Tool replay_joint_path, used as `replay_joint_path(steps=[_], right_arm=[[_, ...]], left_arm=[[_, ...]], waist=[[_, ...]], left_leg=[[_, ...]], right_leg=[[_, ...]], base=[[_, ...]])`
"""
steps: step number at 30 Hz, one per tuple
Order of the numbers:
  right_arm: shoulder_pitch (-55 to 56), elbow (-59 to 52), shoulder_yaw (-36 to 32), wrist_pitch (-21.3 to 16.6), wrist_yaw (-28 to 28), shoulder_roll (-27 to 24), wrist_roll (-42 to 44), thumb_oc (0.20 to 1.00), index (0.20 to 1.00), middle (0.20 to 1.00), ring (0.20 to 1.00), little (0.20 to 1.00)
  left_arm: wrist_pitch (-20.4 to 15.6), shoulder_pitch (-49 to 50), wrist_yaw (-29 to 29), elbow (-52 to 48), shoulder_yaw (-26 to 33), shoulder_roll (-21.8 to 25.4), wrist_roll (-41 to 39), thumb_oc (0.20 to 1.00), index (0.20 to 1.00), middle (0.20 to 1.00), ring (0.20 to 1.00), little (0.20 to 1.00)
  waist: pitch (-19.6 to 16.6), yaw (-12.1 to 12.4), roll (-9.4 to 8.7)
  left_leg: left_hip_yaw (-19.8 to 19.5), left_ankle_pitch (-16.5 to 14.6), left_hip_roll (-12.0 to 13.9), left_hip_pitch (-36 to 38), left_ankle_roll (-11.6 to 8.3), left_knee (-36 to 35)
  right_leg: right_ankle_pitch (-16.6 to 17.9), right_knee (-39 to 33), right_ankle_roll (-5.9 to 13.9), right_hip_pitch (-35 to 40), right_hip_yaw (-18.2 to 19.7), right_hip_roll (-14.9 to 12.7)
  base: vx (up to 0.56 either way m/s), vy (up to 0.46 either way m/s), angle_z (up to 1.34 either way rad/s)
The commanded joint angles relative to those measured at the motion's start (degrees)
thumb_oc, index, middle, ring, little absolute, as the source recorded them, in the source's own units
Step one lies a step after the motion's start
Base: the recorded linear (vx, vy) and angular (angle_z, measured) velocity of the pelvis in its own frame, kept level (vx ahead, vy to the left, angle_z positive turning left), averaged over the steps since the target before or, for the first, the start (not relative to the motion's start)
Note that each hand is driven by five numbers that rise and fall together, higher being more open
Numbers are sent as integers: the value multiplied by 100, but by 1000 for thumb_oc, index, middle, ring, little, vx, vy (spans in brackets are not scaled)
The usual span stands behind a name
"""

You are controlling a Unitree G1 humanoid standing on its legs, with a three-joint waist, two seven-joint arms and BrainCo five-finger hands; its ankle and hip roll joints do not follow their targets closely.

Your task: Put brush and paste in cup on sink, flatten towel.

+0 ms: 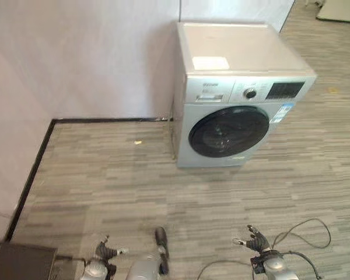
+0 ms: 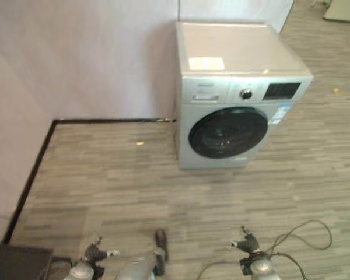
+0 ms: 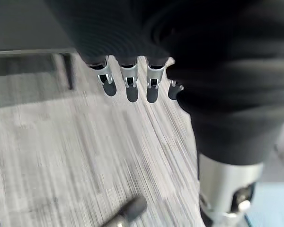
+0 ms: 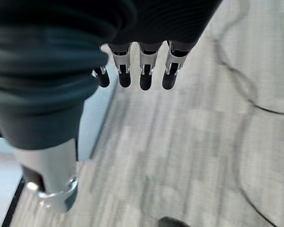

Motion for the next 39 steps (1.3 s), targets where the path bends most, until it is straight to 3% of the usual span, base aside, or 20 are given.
replay_joint_path(steps=[1, 2, 3, 6, 8, 9, 10, 11, 12, 15, 18, 22, 25, 26, 29, 30, 33, 36, 37, 39], right_arm=[[112, -252, -129, -11, 143, -65, -52, 1000, 1000, 1000, 1000, 1000], [143, -250, -112, -18, 141, -37, -84, 1000, 1000, 1000, 1000, 1000], [154, -211, -102, -31, 161, -26, -72, 1000, 1000, 1000, 1000, 1000], [195, -355, -97, -40, 231, -28, -56, 1000, 1000, 1000, 1000, 1000], [206, -349, -118, -51, 225, -49, -33, 1000, 1000, 1000, 1000, 1000], [257, -340, -138, -66, 220, -61, 24, 1000, 1000, 1000, 1000, 1000], [257, -340, -137, -67, 220, -61, 24, 1000, 1000, 1000, 1000, 1000], [316, -368, -161, -69, 232, -65, 76, 1000, 1000, 1000, 1000, 1000], [377, -365, -186, -59, 233, -122, 75, 1000, 1000, 1000, 1000, 1000], [506, -403, -89, -48, 335, -106, -21, 1000, 1000, 1000, 1000, 1000], [548, -338, -127, -63, 387, -250, -46, 1000, 1000, 1000, 1000, 1000], [454, -300, -169, -86, 332, -419, -11, 1000, 1000, 1000, 1000, 1000], [465, -320, -291, -75, 297, -503, 61, 1000, 1000, 1000, 1000, 1000], [484, -272, -331, -73, 238, -517, 59, 1000, 1000, 1000, 1000, 1000], [449, -298, -308, -76, 216, -524, 61, 1000, 1000, 1000, 1000, 1000], [442, -377, -252, -103, 218, -516, 65, 1000, 1000, 1000, 1000, 1000], [465, -452, -120, -100, 243, -479, -18, 1000, 1000, 1000, 1000, 1000], [424, -421, -61, -63, 247, -455, -118, 1000, 1000, 1000, 1000, 1000], [364, -334, 33, -9, 271, -395, -286, 1000, 1000, 1000, 1000, 1000], [330, -313, 32, 12, 275, -313, -345, 1000, 1000, 1000, 1000, 1000]], left_arm=[[-67, -475, -23, -74, 7, 174, -10, 1000, 1000, 1000, 1000, 1000], [-49, -464, 4, -64, -5, 190, 22, 1000, 1000, 1000, 1000, 1000], [-43, -493, 9, -85, -15, 202, 2, 1000, 1000, 1000, 1000, 1000], [-48, -596, -11, -24, -64, 209, 16, 1000, 1000, 1000, 1000, 1000], [-53, -642, -2, -1, -123, 203, 83, 1000, 1000, 1000, 1000, 1000], [-72, -710, 2, 8, -198, 204, 150, 1000, 1000, 1000, 1000, 1000], [-72, -710, 2, 9, -198, 204, 150, 1000, 1000, 1000, 1000, 1000], [-98, -785, -10, 24, -227, 212, 202, 1000, 1000, 1000, 1000, 1000], [-145, -900, -2, 46, -273, 218, 273, 1000, 1000, 1000, 1000, 1000], [-138, -899, -5, 56, -436, 162, 387, 1000, 1000, 1000, 1000, 1000], [-160, -826, -2, 51, -374, 178, 291, 1000, 1000, 1000, 1000, 1000], [-175, -908, -7, -10, -348, 183, 86, 1000, 1000, 1000, 1000, 1000], [-176, -916, 11, -63, -300, 186, -6, 1000, 1000, 1000, 1000, 1000], [-175, -935, 8, -103, -318, 191, -17, 1000, 1000, 1000, 1000, 1000], [-181, -935, 38, -105, -301, 197, -50, 1000, 1000, 1000, 1000, 1000], [-179, -950, 68, -81, -282, 198, -74, 1000, 1000, 1000, 1000, 1000], [-170, -934, 92, -60, -192, 198, -84, 1000, 1000, 1000, 1000, 1000], [-163, -862, 97, -28, -147, 164, -79, 1000, 1000, 1000, 1000, 1000], [-143, -681, 79, 26, -118, 143, -38, 1000, 1000, 1000, 1000, 1000], [-130, -621, 40, 28, -104, 157, -59, 1000, 1000, 1000, 1000, 1000]], waist=[[125, -19, -53], [185, -74, -46], [230, -149, 13], [319, -354, 30], [331, -449, 23], [319, -592, -33], [320, -597, -28], [283, -664, -68], [249, -824, -101], [152, -808, -170], [135, -802, -156], [237, -780, -194], [260, -789, -184], [246, -761, -117], [236, -720, -46], [243, -653, -11], [218, -573, 38], [165, -480, 82], [43, -333, 60], [-38, -243, -31]], left_leg=[[-340, -208, 137, 302, -726, 72], [-454, -316, 76, 506, -654, 33], [-628, -363, 90, 756, -655, -76], [-1012, -478, 22, 1281, -790, -305], [-1192, -551, -16, 1400, -843, -311], [-1470, -678, -105, 1534, -908, -278], [-1476, -676, -100, 1533, -909, -277], [-1657, -769, -141, 1596, -972, -264], [-2011, -994, -137, 1745, -1053, -150], [-2226, -1051, -92, 1732, -1176, 91], [-2341, -1016, 14, 1559, -1366, 442], [-2130, -856, 111, 1046, -1526, 1050], [-1393, -737, 349, 804, -1542, 1133], [-811, -693, 542, 624, -1489, 442], [-834, -393, 565, 372, -1518, 74], [-455, -5, 737, -121, -1604, -166], [204, 268, 877, -367, -1677, -678], [215, 499, 917, -382, -1722, -684], [-160, 528, 834, -254, -1640, -549], [-327, 342, 716, -290, -1537, -191]], right_leg=[[2694, 492, 415, -126, 364, -1218], [2556, 789, 335, -425, 268, -1301], [2200, 819, 254, -802, 251, -1193], [1575, -550, 64, -1296, -142, -1367], [1562, -1085, 63, -1396, -57, -1278], [1602, -2040, 96, -1461, 387, -1095], [1618, -2067, 95, -1447, 379, -1092], [1655, -2531, 162, -1477, 728, -1060], [1807, -2914, 379, -1559, 1474, -970], [1766, -2726, 216, -1306, 1392, -958], [1663, -2830, 43, -1165, 987, -992], [1579, -2847, -59, -1050, 591, -1115], [1446, -2913, -124, -885, 234, -1223], [1290, -3016, -105, -744, -66, -1305], [1193, -3064, -84, -631, -170, -1308], [1095, -3163, -94, -363, -272, -1338], [963, -3309, -52, 75, -335, -1364], [877, -3341, -37, 330, -319, -1361], [689, -3300, 39, 638, -242, -1479], [783, -2963, 104, 659, -137, -1663]], base=[[574, 172, 8], [544, 116, 62], [564, 84, 94], [555, -14, 115], [387, -95, 88], [236, -87, 67], [415, -123, 111], [520, -159, 141], [525, -159, 139], [420, -254, 156], [213, -222, 89], [88, -133, 79], [139, -109, 63], [180, -74, 97], [253, 23, 113], [298, 47, 43], [407, 99, 7], [404, 141, 4], [499, 184, -17], [476, 195, -43]])
